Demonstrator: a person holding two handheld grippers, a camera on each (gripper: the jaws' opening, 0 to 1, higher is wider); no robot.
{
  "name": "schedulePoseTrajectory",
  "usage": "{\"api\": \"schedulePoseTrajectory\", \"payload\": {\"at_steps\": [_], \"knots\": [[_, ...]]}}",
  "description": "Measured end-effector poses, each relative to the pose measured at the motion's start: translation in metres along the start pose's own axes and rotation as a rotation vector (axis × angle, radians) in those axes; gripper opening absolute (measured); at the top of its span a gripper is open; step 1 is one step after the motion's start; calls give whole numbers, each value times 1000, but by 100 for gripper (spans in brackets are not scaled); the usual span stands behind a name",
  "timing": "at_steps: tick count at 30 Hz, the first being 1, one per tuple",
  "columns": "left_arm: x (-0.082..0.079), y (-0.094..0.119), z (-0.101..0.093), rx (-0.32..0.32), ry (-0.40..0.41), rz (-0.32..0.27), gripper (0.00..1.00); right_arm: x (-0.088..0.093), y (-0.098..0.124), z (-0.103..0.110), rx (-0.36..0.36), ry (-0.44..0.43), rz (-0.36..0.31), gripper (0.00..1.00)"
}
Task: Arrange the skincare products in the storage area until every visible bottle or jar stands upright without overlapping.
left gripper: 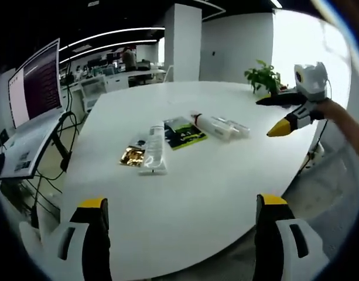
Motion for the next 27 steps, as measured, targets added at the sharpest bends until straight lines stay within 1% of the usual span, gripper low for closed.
{"api": "schedulePoseTrajectory", "payload": {"at_steps": [3, 6, 8, 11, 13, 15, 16, 18, 19, 21, 23, 27], "knots": [[0, 1, 0, -1, 8, -5, 99, 1, -11, -4, -24, 19, 11, 73], [0, 1, 1, -1, 21, -7, 99, 3, -27, -12, -44, 17, 21, 67], [-2, 1, 1, -2, 18, -14, 99, 4, -37, -15, -67, 26, 23, 57], [-1, 1, 1, -3, 13, -11, 99, 8, -52, -24, -73, 7, 47, 53], [-1, 1, 2, -4, 9, -10, 99, 11, -60, -28, -74, 5, 58, 46], [-1, 0, 1, 1, 4, -9, 99, 16, -70, -32, -75, -29, 86, 46], [0, 0, 1, 1, 2, -6, 99, 18, -74, -34, -80, -34, 101, 46], [1, -1, 1, 2, 0, 2, 99, 21, -81, -37, -84, -38, 115, 44], [1, -1, 1, 2, -1, 4, 99, 24, -85, -39, -87, -47, 133, 44], [2, -2, 0, 4, -1, 6, 99, 26, -92, -47, -85, -62, 142, 43], [2, -2, 0, 5, -3, 10, 99, 28, -96, -49, -86, -77, 163, 42], [4, -2, -1, 8, -2, 18, 99, 34, -105, -56, -84, -79, 203, 42]]}}
Point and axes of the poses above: the point that each gripper's makers call its tool centre point, and the gripper's own axes: y roughly backward along the fingers, z roughly to its left, x roughly out of its underside, the point moved 2 cm from there along y, roughly backward along the fingers, and after that the axes turned 7 degrees about y, right-handed, at the moved point
